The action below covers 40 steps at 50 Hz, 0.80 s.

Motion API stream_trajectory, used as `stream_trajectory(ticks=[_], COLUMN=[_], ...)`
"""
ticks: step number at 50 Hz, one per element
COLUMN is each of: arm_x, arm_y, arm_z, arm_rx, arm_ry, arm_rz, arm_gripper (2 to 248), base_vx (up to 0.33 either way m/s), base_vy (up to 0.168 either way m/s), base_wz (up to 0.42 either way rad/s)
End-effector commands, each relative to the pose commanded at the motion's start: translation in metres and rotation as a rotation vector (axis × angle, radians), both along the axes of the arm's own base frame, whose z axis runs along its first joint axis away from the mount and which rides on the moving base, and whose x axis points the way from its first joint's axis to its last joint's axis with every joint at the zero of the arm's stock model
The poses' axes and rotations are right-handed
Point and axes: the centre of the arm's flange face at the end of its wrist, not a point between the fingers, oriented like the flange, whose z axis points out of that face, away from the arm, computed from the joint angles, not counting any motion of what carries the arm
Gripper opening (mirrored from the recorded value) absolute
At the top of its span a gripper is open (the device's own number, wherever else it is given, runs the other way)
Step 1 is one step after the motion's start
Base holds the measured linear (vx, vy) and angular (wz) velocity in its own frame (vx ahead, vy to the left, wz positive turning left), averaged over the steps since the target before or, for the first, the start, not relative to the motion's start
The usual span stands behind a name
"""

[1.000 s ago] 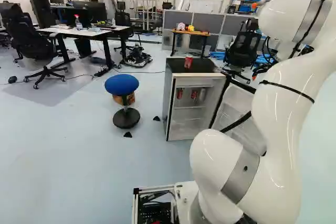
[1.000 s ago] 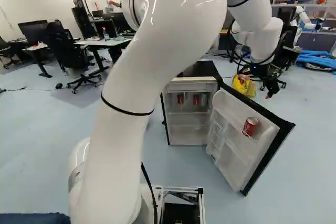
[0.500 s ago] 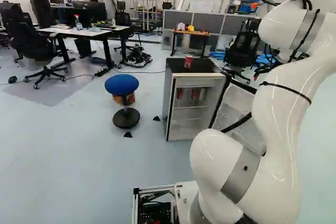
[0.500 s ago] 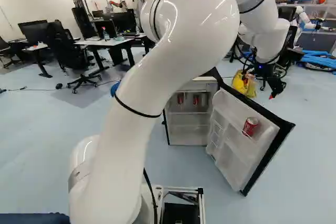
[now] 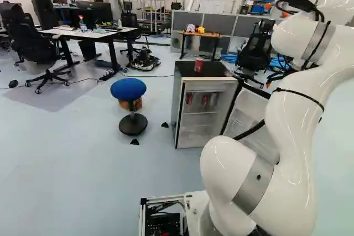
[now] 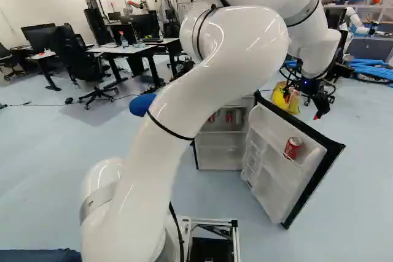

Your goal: Grab a drink from the fridge

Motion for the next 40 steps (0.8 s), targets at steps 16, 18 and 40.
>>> stream_trajectory(ticks=[16,18,40], arm_x=[0.002,0.003,0.001], arm_y=[-0.003,-0.003,-0.001], arm_z=[-0.024,-0.027,-0.032], arm_rx=[0.039,0.043,0.072], arm_ry=[0.029,0.032,0.052], arm_rz=[0.003,0.003,0.005], arm_gripper=[247,247,247], base_vx=[0.000,0.000,0.000], base_vy=[0.000,0.000,0.000], base_wz=[0.000,0.000,0.000])
